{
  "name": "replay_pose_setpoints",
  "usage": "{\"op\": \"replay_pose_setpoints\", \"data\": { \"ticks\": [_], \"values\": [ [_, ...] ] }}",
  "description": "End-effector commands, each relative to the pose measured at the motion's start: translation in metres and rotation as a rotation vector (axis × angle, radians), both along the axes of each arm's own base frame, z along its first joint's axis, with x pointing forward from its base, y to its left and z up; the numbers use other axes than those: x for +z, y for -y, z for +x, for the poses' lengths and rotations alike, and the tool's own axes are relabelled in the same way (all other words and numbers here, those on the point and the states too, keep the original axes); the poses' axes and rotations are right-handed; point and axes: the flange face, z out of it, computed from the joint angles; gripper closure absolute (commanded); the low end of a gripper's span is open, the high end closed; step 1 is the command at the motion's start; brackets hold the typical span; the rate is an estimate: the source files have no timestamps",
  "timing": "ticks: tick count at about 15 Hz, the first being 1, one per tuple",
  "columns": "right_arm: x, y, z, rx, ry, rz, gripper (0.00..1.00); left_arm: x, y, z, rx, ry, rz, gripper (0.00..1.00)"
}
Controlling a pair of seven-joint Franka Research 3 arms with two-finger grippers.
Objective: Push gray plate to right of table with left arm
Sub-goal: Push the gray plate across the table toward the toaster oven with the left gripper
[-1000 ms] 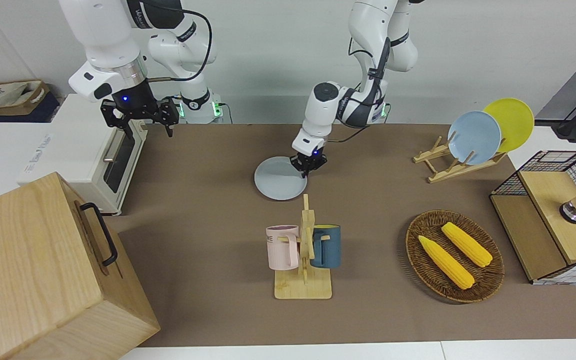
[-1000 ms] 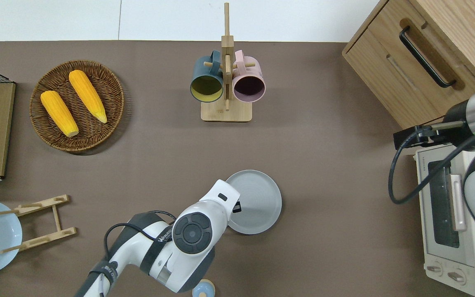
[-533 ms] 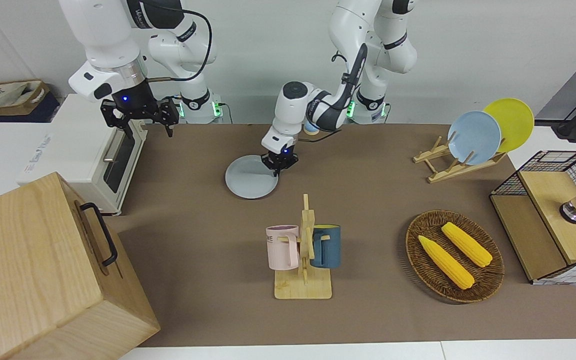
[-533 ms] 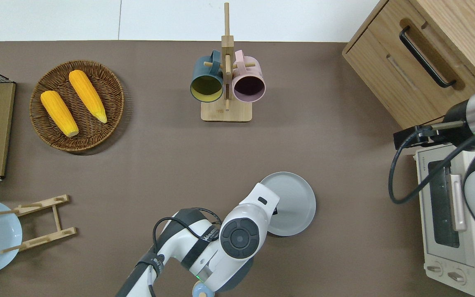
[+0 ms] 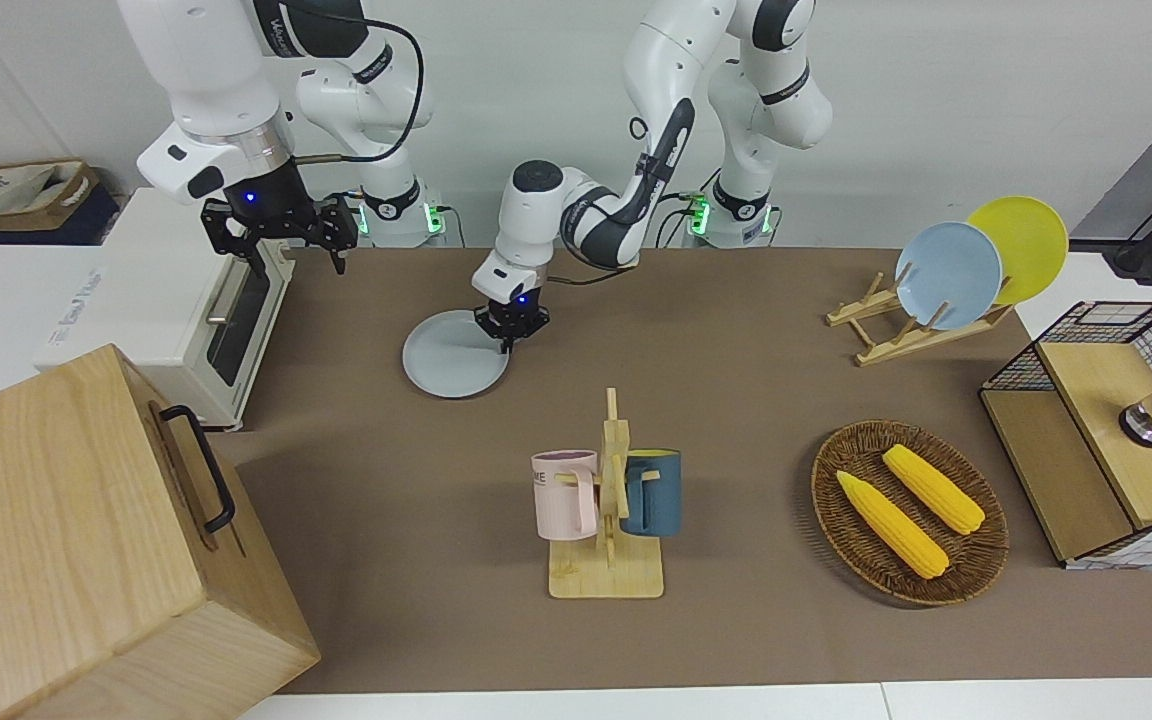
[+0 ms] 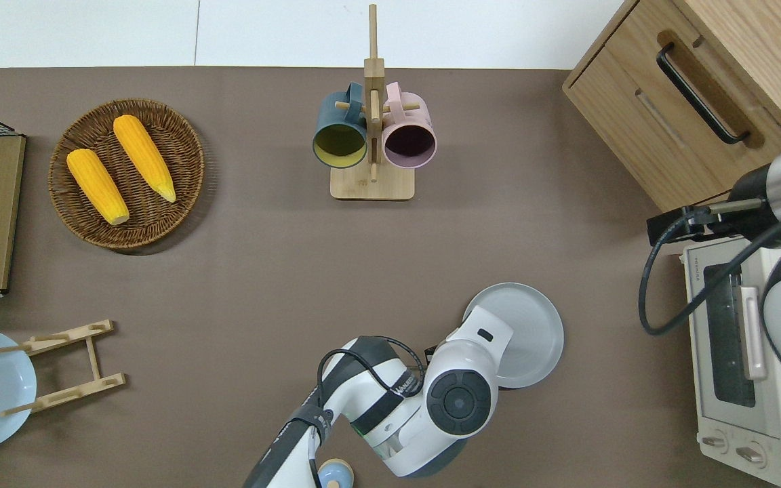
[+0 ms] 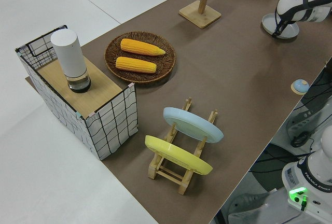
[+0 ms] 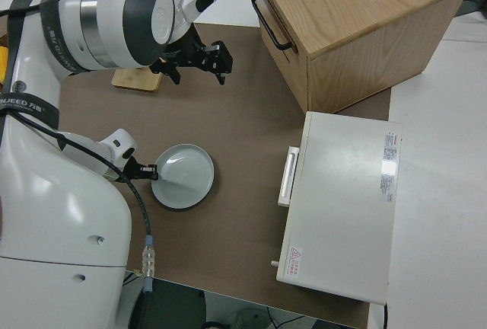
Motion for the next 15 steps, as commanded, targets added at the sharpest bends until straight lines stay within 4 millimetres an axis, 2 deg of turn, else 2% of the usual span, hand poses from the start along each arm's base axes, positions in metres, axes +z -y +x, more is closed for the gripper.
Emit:
{"op": "replay_pose_setpoints", "data": {
  "ticks": [1,5,7,8,11,15],
  "values": [
    [0.0030,-0.0002,-0.0028,-0.004,-0.004,0.006,0.017,-0.0099,0.0227,-0.0043,-0.007,0.002,0.003,1.00],
    [0.0037,-0.0002,-0.0028,-0.004,-0.002,0.006,0.017,-0.0068,0.0271,-0.0058,-0.013,0.005,-0.004,0.98],
    [0.0037,-0.0002,-0.0028,-0.006,-0.002,0.006,0.017,-0.0087,0.0273,-0.0041,-0.001,-0.002,-0.009,0.47],
    [0.0030,-0.0002,-0.0028,-0.004,-0.004,0.006,0.017,-0.0080,0.0277,-0.0038,-0.001,-0.001,-0.011,0.27],
    [0.0030,-0.0002,-0.0028,-0.004,-0.004,0.006,0.017,-0.0072,0.0276,-0.0039,-0.002,0.000,-0.010,0.02],
    [0.0030,-0.0002,-0.0028,-0.004,-0.004,0.006,0.017,-0.0018,0.0269,-0.0021,-0.004,0.008,-0.011,0.02]
  ]
}}
